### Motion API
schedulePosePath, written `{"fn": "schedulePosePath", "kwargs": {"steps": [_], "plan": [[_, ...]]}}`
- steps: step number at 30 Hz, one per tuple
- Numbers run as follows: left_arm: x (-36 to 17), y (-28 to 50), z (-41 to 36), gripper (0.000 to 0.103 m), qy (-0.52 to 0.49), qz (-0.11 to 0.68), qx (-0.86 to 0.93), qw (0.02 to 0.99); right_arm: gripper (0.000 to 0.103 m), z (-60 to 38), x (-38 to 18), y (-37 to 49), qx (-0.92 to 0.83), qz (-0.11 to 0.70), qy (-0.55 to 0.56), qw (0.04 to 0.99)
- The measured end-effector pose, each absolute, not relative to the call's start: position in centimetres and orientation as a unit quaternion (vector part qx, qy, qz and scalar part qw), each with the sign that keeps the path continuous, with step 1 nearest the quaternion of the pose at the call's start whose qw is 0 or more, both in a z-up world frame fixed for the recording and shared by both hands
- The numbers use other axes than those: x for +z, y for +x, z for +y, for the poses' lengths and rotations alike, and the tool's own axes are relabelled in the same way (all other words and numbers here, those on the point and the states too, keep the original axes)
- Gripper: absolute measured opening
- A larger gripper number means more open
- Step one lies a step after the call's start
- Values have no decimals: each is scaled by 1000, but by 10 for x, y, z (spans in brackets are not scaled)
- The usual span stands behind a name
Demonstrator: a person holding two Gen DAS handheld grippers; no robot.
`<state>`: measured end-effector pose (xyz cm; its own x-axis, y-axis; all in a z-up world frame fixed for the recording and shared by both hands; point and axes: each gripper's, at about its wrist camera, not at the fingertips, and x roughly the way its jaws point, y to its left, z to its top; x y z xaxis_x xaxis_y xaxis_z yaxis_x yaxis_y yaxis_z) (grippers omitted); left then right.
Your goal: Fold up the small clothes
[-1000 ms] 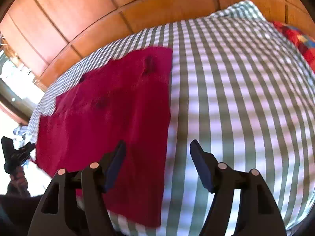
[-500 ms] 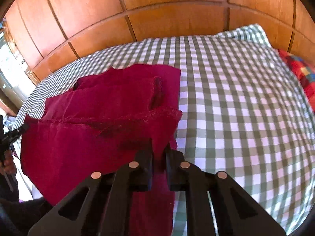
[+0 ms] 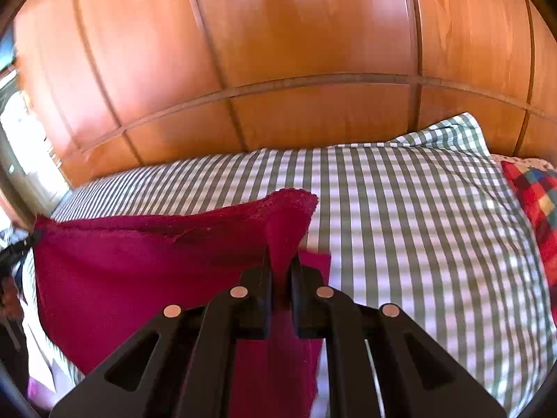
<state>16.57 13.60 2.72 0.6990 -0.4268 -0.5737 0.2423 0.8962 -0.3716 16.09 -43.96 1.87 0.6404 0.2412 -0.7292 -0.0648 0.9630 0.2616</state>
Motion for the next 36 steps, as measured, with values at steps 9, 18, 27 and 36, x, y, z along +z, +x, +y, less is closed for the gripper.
{"fn": "schedulePosePath", "kwargs": {"steps": [9, 18, 27, 36], "plan": [[-50, 253, 108, 8, -94, 453, -117, 879, 9, -427, -66, 211, 44, 499, 85, 861], [-26, 169, 152, 16, -141, 423, -185, 876, 64, -445, -34, 147, 75, 459, 110, 878], [-35, 40, 162, 58, -121, 433, -243, 860, 64, -456, -34, 49, 143, 484, 171, 846], [-62, 39, 131, 18, -68, 433, -256, 862, 56, -445, -53, 17, 162, 519, 149, 826]]}}
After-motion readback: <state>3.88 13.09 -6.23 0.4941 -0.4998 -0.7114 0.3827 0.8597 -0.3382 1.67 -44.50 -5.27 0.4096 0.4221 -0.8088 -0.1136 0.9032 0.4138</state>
